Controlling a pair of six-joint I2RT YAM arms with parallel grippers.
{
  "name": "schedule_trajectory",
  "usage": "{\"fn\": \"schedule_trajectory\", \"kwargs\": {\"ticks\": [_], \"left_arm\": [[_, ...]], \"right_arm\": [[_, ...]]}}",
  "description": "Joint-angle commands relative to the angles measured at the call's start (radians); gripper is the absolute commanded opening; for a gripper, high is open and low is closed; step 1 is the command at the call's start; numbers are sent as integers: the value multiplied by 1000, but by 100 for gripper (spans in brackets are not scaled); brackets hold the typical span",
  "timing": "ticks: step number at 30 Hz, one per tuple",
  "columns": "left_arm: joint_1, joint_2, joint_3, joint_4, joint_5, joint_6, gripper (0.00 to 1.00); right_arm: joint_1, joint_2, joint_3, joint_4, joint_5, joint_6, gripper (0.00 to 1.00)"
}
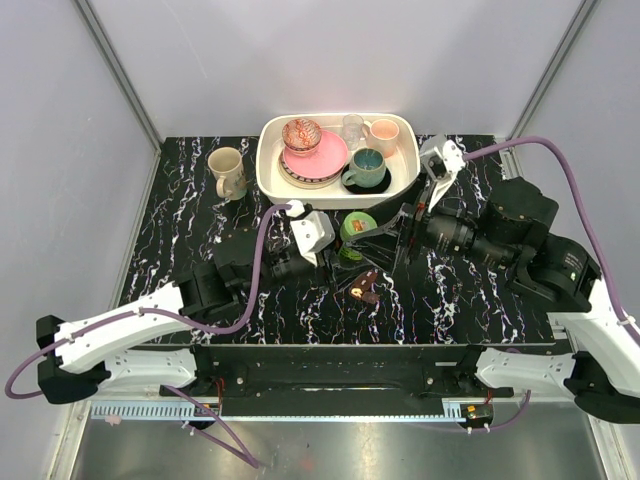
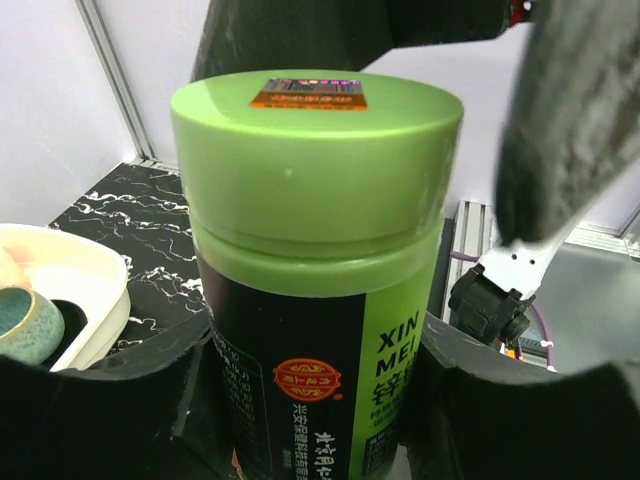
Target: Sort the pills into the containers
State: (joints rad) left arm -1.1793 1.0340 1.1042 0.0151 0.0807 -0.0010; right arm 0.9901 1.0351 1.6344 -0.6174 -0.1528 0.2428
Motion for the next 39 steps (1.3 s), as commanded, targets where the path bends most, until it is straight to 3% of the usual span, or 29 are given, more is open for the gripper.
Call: {"fn": "schedule_trajectory", "kwargs": {"ticks": [1, 5, 12, 14, 16, 19, 24, 25, 27, 29, 30, 31, 33, 35, 36, 39], "left_arm": [[-3, 6, 65, 49, 24, 18, 0], [-3, 12, 77, 42, 14, 19, 0], [-3, 24, 85, 31, 2, 24, 0], [-3, 24, 85, 31, -9, 24, 0], [-3, 26, 86, 25, -33, 24, 0], [-3, 26, 85, 20, -58, 25, 0], [-3, 31, 85, 20, -76, 27, 1], [-3, 31, 86, 23, -73, 27, 1], [-3, 34, 86, 22, -70, 25, 1], [-3, 40, 86, 22, -67, 22, 3], [-3, 41, 85, 22, -67, 18, 7], [-3, 43, 83, 20, -71, 13, 25], [-3, 40, 74, 20, -76, 4, 48], [-3, 23, 43, 14, -140, -25, 76], [-3, 14, 23, 14, -188, -46, 99], [-2, -31, -62, 5, -304, -92, 99]], "right_arm": [[2, 17, 22, -28, -73, -10, 74], [4, 39, 42, -103, -48, -19, 64], [2, 71, 61, -180, -2, -40, 54], [4, 77, 62, -200, -1, -45, 54], [2, 82, 70, -212, -5, -51, 62], [2, 83, 74, -237, -10, -65, 67], [2, 79, 70, -263, -7, -76, 67], [2, 79, 67, -266, -4, -77, 64], [4, 77, 59, -263, 5, -77, 50], [2, 74, 53, -254, 15, -79, 29], [1, 69, 42, -249, 34, -76, 23], [2, 66, 35, -239, 53, -74, 18], [4, 59, 15, -232, 144, -50, 9], [2, 57, 2, -232, 234, -18, 0], [2, 57, -19, -232, 310, -13, 0], [-5, 75, -74, -234, 465, -11, 0]]}}
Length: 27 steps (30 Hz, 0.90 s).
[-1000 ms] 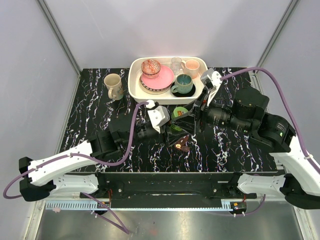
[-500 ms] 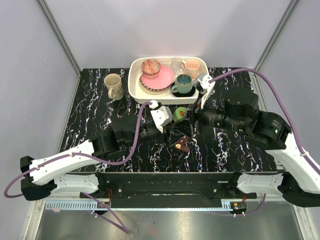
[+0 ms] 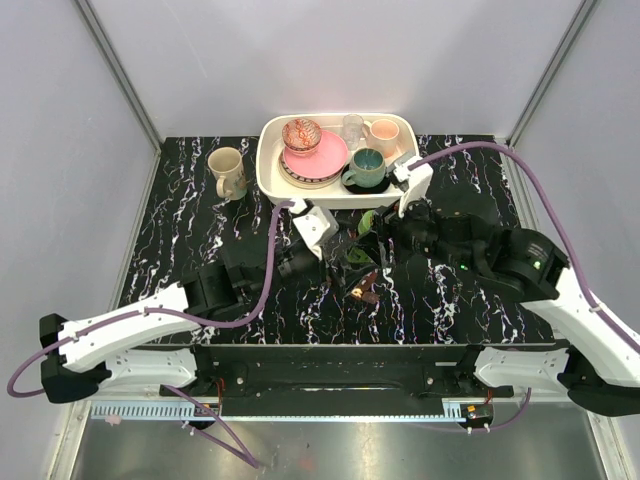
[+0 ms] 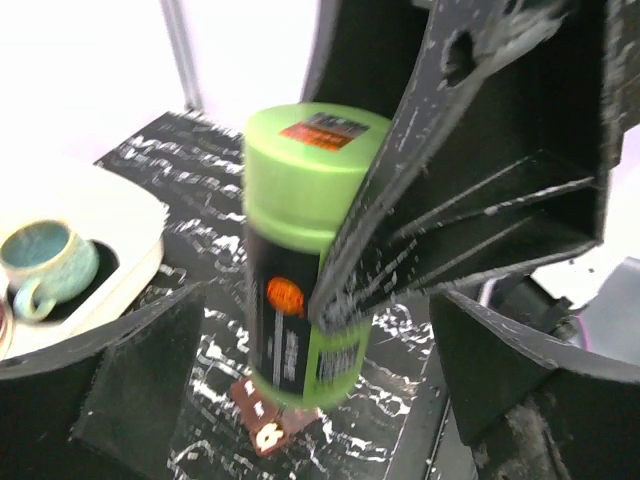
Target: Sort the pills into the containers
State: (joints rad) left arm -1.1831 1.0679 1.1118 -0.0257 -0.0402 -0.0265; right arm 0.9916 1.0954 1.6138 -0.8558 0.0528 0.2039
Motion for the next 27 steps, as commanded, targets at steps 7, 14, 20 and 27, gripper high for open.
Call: {"fn": "schedule_trajectory", "kwargs": {"ticks": [7, 14, 20, 27], "left_arm": [[7, -141, -225, -69, -351, -216, 99], [8, -195, -331, -54, -331, -320, 99], [8, -194, -339, -65, -310, -329, 99], [8, -198, -359, -53, -302, -339, 99]], "right_arm": [[-244, 49, -280, 166, 329, 57, 0], [-418, 95, -575, 527, 390, 115, 0], [-444, 156, -753, 825, 492, 86, 0], [-447, 262, -887, 1076, 585, 91, 0]]}}
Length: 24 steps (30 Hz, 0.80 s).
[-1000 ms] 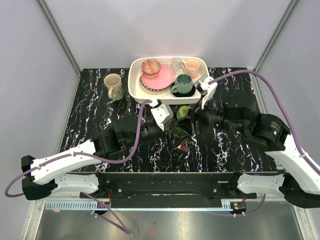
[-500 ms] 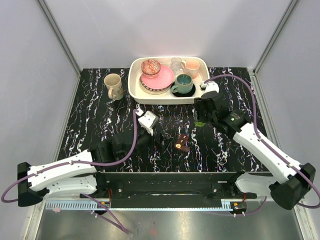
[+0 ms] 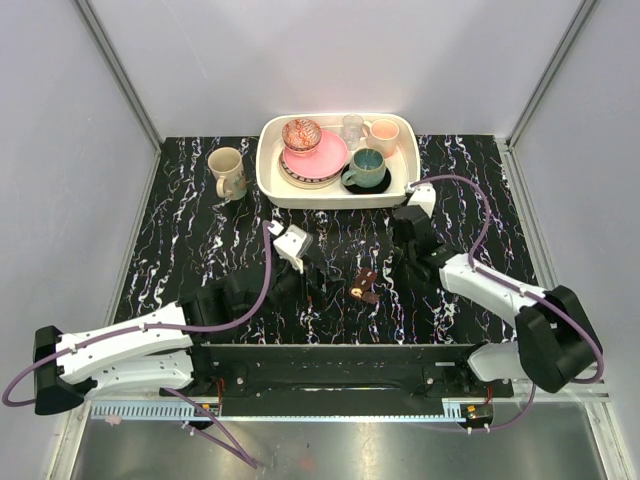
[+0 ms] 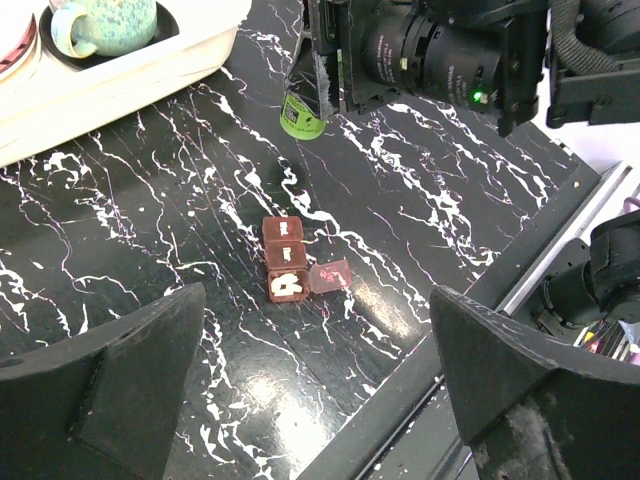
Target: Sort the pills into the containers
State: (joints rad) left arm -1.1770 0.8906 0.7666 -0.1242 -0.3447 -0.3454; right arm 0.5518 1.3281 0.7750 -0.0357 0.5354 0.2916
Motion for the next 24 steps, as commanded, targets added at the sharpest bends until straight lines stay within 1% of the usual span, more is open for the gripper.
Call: {"fn": "schedule_trajectory", "kwargs": {"ticks": [1, 6, 9, 10, 11, 13, 14, 15, 17, 18, 22, 24], "left_arm": [[2, -24, -16, 46, 4, -23, 99], [2, -35, -32, 46, 12, -29, 99], [2, -45, -42, 43, 7, -32, 99], [2, -48, -47, 43, 4, -33, 99], [2, -53, -49, 44, 4, -38, 99], [2, -58, -59, 49, 1, -38, 99], [2, -58, -62, 52, 1, -41, 99], [2, -58, -66, 55, 3, -44, 99], [2, -51, -70, 60, 3, -46, 99], [2, -48, -70, 61, 4, -47, 99], [2, -30, -70, 64, 10, -49, 99], [2, -25, -69, 70, 10, -49, 99]], "right_arm": [[-9, 42, -55, 291, 112, 4, 0], [-9, 141, -54, 312, 140, 11, 0], [-9, 164, -65, 316, 133, 37, 0], [-9, 167, -71, 319, 130, 49, 2], [-9, 168, -89, 324, 124, 53, 13], [-9, 166, -106, 333, 118, 66, 25], [-9, 158, -118, 333, 112, 70, 36], [-9, 155, -126, 333, 109, 72, 43], [-9, 143, -141, 335, 98, 72, 51], [-9, 138, -146, 332, 97, 70, 59], [-9, 102, -154, 303, 83, 57, 70], [-9, 66, -146, 271, 75, 44, 78]]}}
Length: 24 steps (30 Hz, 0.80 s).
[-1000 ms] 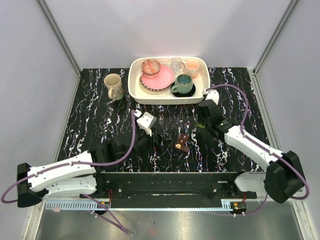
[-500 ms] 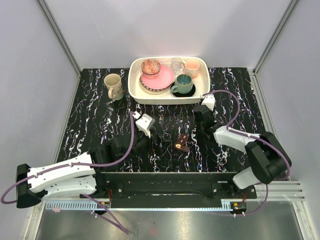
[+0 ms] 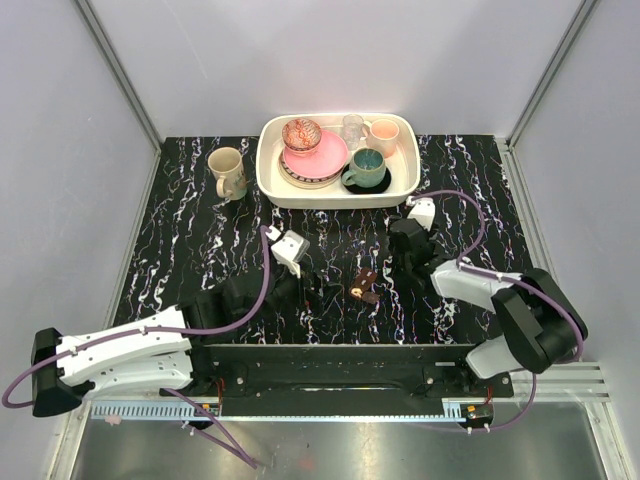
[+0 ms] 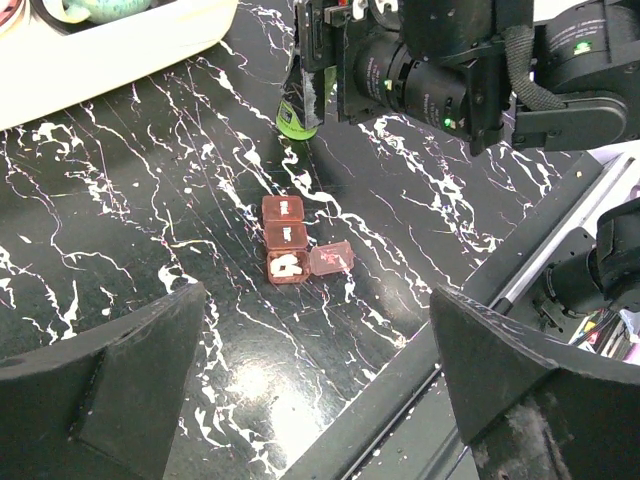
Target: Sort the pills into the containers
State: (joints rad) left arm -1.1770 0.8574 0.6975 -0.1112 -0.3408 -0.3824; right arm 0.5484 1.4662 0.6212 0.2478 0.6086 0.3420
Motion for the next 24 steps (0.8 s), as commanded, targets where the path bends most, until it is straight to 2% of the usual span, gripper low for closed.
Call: {"fn": "schedule_trajectory", "kwargs": {"ticks": [1, 7, 9, 10, 11, 14, 18, 20, 21, 23, 24], "left_arm": [[2, 8, 0, 58, 6, -15, 99], [8, 19, 7, 58, -7, -35, 99], [51, 41, 25, 21, 19, -62, 99], [74, 52, 31, 7, 41, -87, 99], [120, 63, 33, -7, 83, -95, 99], [181, 69, -6, 42, 118, -122, 99], [237, 69, -27, 62, 138, -142, 99], [241, 69, -15, 42, 132, -139, 99], [241, 68, -13, 36, 132, -138, 99], [241, 65, -23, 31, 134, -142, 99], [241, 60, -27, 31, 134, -144, 99]], "right_arm": [[-5, -87, 18, -25, -9, -14, 80], [-5, -251, 104, -169, -41, -57, 87], [-5, -309, 132, -235, -81, -87, 82], [-1, -325, 185, -287, -117, -90, 75], [4, -340, 224, -391, -122, -83, 73], [51, -334, 363, -560, -142, -66, 67], [139, -311, 429, -675, -156, -39, 62], [140, -291, 433, -746, -216, -3, 54], [140, -290, 420, -752, -240, 20, 37], [140, -297, 355, -745, -288, 35, 22], [142, -299, 310, -742, -294, 63, 11]]}}
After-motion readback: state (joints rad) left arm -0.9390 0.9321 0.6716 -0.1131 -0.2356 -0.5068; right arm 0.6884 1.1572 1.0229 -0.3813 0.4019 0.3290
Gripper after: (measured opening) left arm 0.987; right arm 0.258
